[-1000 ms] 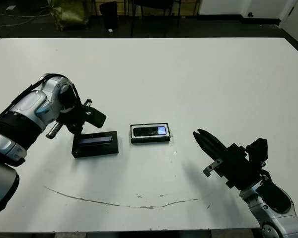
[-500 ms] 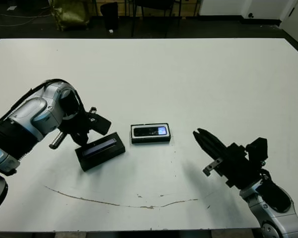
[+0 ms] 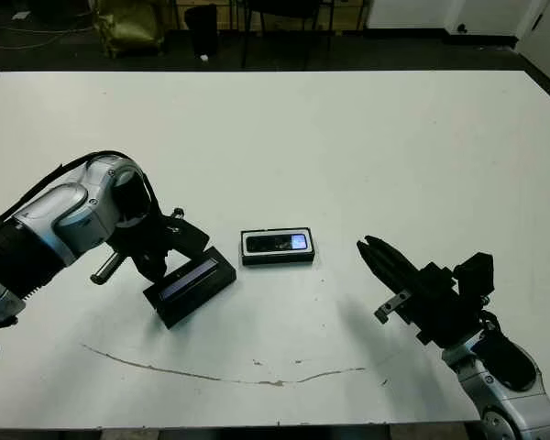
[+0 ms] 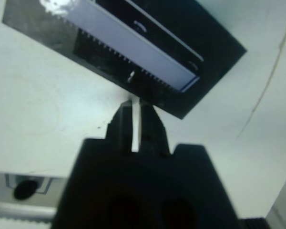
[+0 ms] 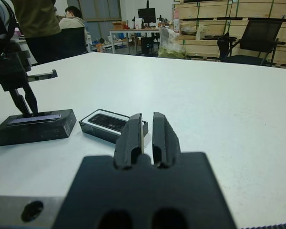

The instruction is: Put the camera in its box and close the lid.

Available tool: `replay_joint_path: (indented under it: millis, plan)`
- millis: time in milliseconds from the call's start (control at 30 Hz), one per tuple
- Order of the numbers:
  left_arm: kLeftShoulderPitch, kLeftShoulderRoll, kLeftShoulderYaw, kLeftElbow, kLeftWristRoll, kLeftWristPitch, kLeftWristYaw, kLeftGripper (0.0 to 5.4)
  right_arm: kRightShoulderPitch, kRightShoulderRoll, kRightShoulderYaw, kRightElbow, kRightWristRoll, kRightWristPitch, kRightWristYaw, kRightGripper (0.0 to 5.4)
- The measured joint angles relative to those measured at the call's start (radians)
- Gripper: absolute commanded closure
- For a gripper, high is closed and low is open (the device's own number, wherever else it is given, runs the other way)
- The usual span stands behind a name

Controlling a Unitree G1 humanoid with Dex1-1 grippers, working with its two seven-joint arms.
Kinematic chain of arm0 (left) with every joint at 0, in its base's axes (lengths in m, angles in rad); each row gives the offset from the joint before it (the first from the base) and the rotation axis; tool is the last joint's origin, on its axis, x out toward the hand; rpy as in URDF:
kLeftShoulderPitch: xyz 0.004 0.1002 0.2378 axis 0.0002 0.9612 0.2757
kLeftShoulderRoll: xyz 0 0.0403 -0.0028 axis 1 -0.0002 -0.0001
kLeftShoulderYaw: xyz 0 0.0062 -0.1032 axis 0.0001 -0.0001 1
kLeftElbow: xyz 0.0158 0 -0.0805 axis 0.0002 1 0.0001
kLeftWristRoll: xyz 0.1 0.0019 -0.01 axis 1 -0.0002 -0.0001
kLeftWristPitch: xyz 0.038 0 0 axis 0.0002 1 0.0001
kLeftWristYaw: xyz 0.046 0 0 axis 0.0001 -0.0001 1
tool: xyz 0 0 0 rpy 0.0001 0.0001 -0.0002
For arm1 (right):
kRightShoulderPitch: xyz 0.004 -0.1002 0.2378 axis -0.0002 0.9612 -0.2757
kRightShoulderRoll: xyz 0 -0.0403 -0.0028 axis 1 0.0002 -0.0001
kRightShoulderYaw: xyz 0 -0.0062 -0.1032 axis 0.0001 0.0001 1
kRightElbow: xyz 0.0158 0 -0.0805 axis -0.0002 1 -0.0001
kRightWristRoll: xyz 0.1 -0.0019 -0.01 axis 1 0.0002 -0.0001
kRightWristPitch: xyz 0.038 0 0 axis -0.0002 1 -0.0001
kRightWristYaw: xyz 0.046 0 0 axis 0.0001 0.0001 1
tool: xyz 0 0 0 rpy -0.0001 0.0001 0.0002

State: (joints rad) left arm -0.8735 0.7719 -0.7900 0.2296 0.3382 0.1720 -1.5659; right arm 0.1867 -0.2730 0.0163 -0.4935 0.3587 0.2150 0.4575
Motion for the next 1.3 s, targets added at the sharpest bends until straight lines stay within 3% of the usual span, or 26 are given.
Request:
replay_joint_path:
  millis: [233,433,567,667,767,900,1067,1167,1300]
  plan:
    - [0.075,0.001,0.146,0.116,0.149,-0.032,0.433,5.40,0.008,-0.001,0.000,-0.002,-0.002,-0.009,0.002,5.39]
    - [0.101,0.006,0.220,0.152,0.313,0.029,0.713,5.40,0.014,-0.001,0.000,0.007,-0.007,-0.022,0.004,5.39]
    - [0.139,0.015,0.301,0.149,0.328,0.047,0.811,5.40,0.018,0.000,0.000,0.013,-0.006,-0.040,0.015,5.39]
    - [0.209,0.016,0.494,0.049,0.170,0.118,0.805,5.40,0.021,0.001,0.001,0.017,-0.005,-0.047,0.020,5.39]
    - [0.317,-0.009,0.740,-0.174,-0.086,0.237,0.756,5.40,0.022,0.002,0.002,0.017,-0.005,-0.047,0.020,5.39]
    - [0.473,-0.126,0.992,-0.530,-0.383,0.494,0.750,5.40,0.022,0.006,0.006,0.023,-0.004,-0.060,0.021,5.39]
    - [0.609,-0.348,1.215,-0.897,-0.671,0.861,0.878,5.40,0.023,0.014,0.008,0.065,0.004,-0.105,0.048,5.39]
    - [0.703,-0.468,1.274,-1.035,-0.760,0.941,0.982,5.40,0.024,0.027,0.008,0.099,0.005,-0.142,0.067,5.39]
    - [0.858,-0.549,1.267,-1.140,-0.807,0.895,1.065,5.40,0.037,0.026,0.008,0.080,0.002,-0.126,0.040,5.39]
